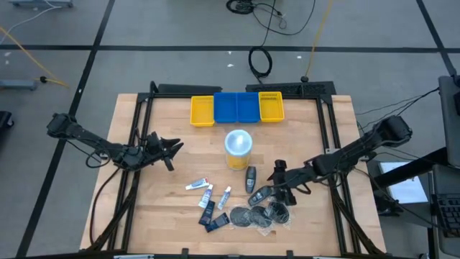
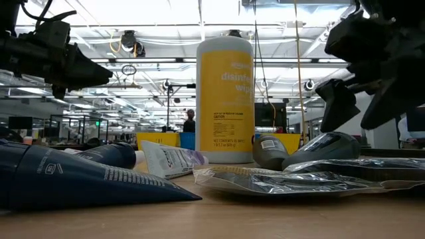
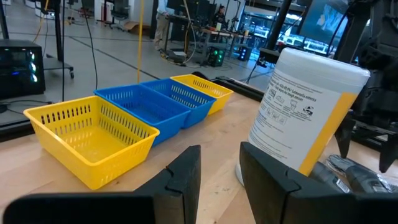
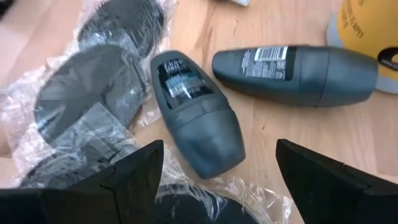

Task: Pick & Place Travel size toiletries
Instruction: Put the deodorant into the right blue basket

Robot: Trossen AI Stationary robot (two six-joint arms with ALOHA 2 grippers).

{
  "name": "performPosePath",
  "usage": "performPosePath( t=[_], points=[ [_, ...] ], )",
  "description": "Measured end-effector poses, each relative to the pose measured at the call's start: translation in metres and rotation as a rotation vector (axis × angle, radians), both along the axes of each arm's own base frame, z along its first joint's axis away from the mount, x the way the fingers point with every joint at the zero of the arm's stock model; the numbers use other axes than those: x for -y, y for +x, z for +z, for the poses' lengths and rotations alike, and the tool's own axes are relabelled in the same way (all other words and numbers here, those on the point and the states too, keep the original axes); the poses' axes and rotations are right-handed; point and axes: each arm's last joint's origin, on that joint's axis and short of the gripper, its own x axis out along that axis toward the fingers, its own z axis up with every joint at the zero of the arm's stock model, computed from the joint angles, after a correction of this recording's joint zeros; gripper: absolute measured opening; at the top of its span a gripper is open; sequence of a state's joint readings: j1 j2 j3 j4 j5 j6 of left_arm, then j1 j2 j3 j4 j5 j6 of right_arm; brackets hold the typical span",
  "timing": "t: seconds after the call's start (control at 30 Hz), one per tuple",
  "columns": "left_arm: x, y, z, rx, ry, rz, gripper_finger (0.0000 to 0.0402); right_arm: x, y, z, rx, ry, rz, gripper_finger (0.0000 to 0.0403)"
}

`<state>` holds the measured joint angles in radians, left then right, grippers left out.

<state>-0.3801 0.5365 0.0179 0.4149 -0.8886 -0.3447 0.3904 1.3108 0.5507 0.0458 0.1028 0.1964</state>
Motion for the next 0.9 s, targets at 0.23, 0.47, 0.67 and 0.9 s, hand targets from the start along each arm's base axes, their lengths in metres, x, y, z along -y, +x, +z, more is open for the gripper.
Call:
performPosePath(
  t=[0.23, 0.47, 0.67, 0.9],
  points=[
    [0.0, 0.0, 0.0, -0.001, 0.001, 0.0, 0.0113, -0.002, 0.005, -0.009, -0.012, -0.004, 0.001, 0.0302],
    [0.0, 0.0, 0.0, -0.002, 0.003, 0.001, 0.0113, -0.005, 0.012, -0.017, 0.01, -0.026, 0.029, 0.0301],
    [0.0, 0.0, 0.0, -0.004, 0.003, 0.001, 0.0113, -0.006, 0.016, -0.028, -0.013, -0.036, 0.031, 0.0298],
    [0.0, 0.0, -0.001, -0.008, 0.006, 0.001, 0.0113, -0.006, 0.017, -0.031, -0.008, -0.042, 0.038, 0.0285]
  ],
)
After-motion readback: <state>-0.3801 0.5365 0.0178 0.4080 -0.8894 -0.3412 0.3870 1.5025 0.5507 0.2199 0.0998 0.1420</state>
